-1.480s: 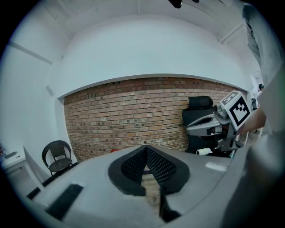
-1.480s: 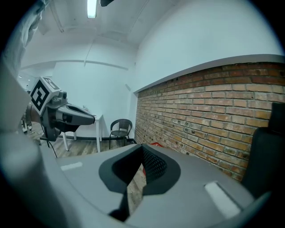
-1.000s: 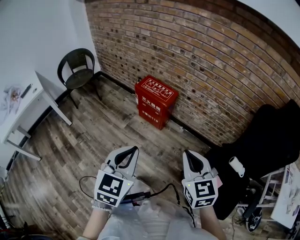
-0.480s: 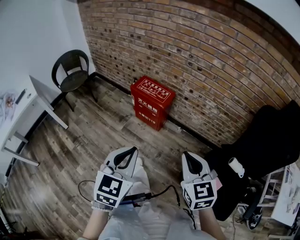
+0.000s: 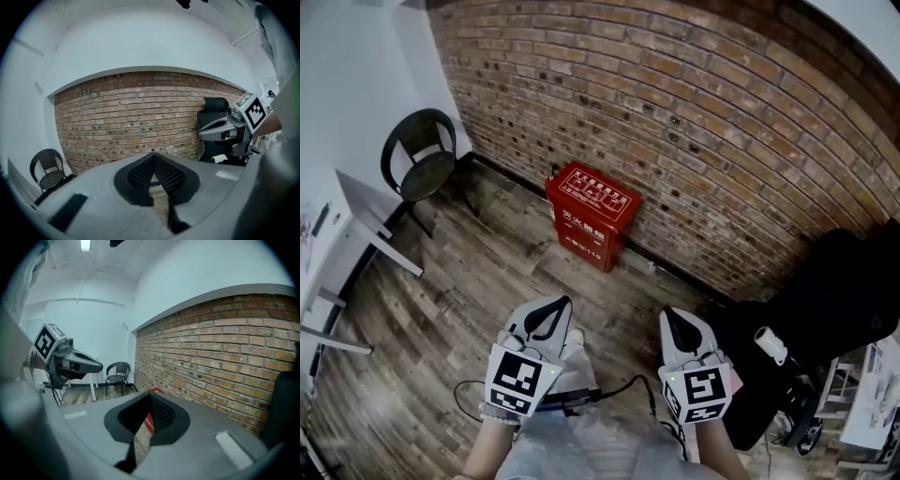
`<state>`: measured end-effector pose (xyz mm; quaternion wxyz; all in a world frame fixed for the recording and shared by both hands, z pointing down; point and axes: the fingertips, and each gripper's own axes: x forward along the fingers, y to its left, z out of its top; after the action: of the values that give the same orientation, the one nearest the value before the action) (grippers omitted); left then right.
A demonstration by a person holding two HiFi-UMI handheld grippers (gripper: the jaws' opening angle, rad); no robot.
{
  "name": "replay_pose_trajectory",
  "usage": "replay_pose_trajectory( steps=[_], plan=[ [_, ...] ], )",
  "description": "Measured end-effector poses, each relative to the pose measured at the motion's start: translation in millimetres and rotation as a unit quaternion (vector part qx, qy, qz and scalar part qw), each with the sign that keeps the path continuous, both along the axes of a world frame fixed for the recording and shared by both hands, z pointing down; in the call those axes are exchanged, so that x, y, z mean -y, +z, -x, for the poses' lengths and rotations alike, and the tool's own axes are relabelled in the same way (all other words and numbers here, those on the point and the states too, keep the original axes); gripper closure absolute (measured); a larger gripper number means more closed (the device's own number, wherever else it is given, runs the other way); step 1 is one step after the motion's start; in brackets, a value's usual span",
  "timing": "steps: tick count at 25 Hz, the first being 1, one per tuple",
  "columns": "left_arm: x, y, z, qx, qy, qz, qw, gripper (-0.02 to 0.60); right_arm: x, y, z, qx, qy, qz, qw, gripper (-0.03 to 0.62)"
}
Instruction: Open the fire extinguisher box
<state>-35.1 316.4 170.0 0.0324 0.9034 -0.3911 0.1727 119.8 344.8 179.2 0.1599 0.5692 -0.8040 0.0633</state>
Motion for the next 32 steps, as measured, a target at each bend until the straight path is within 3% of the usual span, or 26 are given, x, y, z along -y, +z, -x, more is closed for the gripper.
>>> replay_pose_trajectory(
  steps=[17, 32],
  plan=[
    [182.1, 12.1, 6.9, 0.012, 0.052, 0.03, 0.9981, 0.584, 171.0, 7.7, 17.8, 0.009, 0.038, 0.04, 0.998, 0.589],
    [263.7, 31.8, 24.3, 0.01, 0.077, 0.047, 0.9958, 0.584, 246.8, 28.1, 37.8, 0.012, 0.062, 0.071, 0.996, 0.588]
  ],
)
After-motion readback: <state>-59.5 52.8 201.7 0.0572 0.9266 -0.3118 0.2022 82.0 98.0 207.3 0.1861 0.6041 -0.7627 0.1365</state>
